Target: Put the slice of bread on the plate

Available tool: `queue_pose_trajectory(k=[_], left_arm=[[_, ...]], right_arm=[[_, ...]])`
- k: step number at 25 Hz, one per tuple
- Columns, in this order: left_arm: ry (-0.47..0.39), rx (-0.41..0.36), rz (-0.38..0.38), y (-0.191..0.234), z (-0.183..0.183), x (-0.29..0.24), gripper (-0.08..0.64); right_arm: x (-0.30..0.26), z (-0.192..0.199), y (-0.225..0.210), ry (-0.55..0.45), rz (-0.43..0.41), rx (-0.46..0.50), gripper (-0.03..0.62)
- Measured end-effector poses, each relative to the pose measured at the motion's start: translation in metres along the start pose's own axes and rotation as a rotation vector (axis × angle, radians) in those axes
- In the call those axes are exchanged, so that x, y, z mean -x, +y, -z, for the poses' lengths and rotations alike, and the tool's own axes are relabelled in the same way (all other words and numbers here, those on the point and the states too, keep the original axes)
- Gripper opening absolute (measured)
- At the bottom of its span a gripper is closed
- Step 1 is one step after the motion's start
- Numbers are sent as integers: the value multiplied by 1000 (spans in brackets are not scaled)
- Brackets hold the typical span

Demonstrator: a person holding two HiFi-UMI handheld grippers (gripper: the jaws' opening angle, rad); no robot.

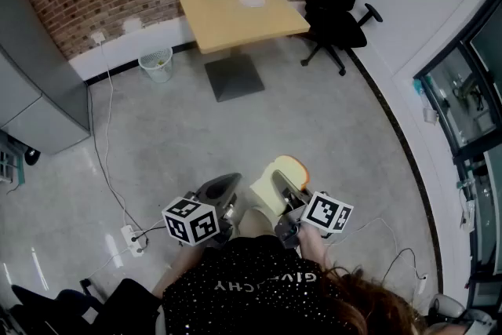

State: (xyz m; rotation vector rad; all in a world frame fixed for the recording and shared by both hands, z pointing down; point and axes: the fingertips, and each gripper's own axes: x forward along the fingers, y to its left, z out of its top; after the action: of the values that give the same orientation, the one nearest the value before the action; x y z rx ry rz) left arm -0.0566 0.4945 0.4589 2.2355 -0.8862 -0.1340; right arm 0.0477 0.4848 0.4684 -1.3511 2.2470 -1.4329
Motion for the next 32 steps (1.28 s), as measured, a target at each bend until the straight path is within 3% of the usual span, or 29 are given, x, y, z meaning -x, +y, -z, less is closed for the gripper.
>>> queue_pose_trajectory(k=[4,8,20,26,32], left_arm=[[12,11,-20,18,0,-5,9],[19,-7,-11,32,-28,-42,9],[-14,-44,-30,76,-128,-209,9],[-39,-40,-53,96,-145,-254,9],[-33,-66,-100,113,-156,-270,9]], right_arm=[[-13,-5,-3,-4,-7,-1,98],[-42,-39,-10,-7,-18,-5,98],[-142,-203,-57,13,-78,28,98],[-176,-238,-81,41,-91,35,98],[-190,-249,-98,37,-75,0,98]])
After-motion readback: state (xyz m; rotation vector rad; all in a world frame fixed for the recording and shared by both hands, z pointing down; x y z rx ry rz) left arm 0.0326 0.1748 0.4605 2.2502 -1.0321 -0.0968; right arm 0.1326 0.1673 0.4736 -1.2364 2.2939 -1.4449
